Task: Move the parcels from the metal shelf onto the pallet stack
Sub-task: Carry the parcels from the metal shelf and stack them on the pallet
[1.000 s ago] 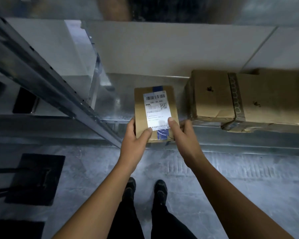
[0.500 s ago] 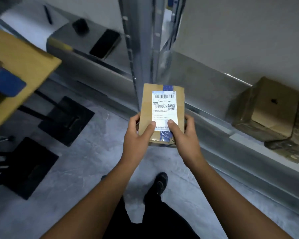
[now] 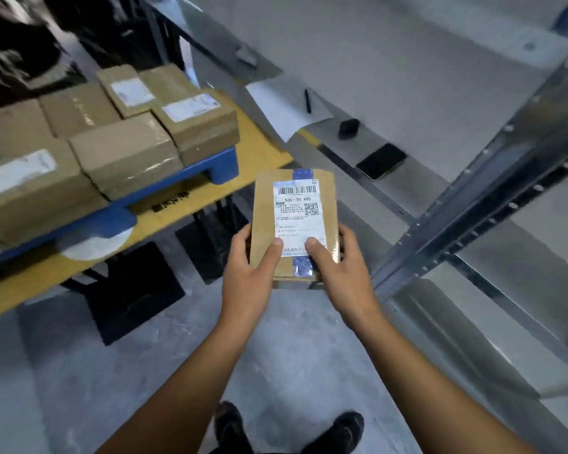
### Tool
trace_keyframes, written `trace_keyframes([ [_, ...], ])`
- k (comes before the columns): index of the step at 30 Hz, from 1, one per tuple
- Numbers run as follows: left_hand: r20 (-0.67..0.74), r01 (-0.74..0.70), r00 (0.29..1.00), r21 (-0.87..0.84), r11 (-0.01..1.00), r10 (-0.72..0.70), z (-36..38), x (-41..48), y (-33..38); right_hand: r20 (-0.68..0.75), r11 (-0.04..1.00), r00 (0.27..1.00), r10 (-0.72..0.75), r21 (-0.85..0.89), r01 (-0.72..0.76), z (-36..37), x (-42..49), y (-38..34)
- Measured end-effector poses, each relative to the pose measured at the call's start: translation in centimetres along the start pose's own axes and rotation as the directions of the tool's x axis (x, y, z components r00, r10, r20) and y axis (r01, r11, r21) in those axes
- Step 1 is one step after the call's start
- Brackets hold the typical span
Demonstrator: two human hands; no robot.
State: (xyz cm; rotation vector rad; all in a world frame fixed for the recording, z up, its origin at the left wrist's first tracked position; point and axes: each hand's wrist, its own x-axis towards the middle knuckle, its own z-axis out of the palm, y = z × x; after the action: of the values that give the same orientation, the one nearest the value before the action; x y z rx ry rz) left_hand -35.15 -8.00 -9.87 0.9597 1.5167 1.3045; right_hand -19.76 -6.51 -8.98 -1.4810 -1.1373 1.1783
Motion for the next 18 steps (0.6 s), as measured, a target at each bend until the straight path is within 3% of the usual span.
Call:
trace_keyframes([
  [8,-0.236,-0.087,0.969,-0.064,0.994,0.070,-17.2,5.3,3.7,0.211,0.994,0.971,-0.113,0.021,0.111,18.2,0.7,-6.5],
  [18,-0.469,-0.124,0.879,-0.056,0.991,0.084,-32.6,12.0,5.9,0.429,0.972,0.881,-0.198,-0.034,0.235,36.6,4.1,-12.1],
])
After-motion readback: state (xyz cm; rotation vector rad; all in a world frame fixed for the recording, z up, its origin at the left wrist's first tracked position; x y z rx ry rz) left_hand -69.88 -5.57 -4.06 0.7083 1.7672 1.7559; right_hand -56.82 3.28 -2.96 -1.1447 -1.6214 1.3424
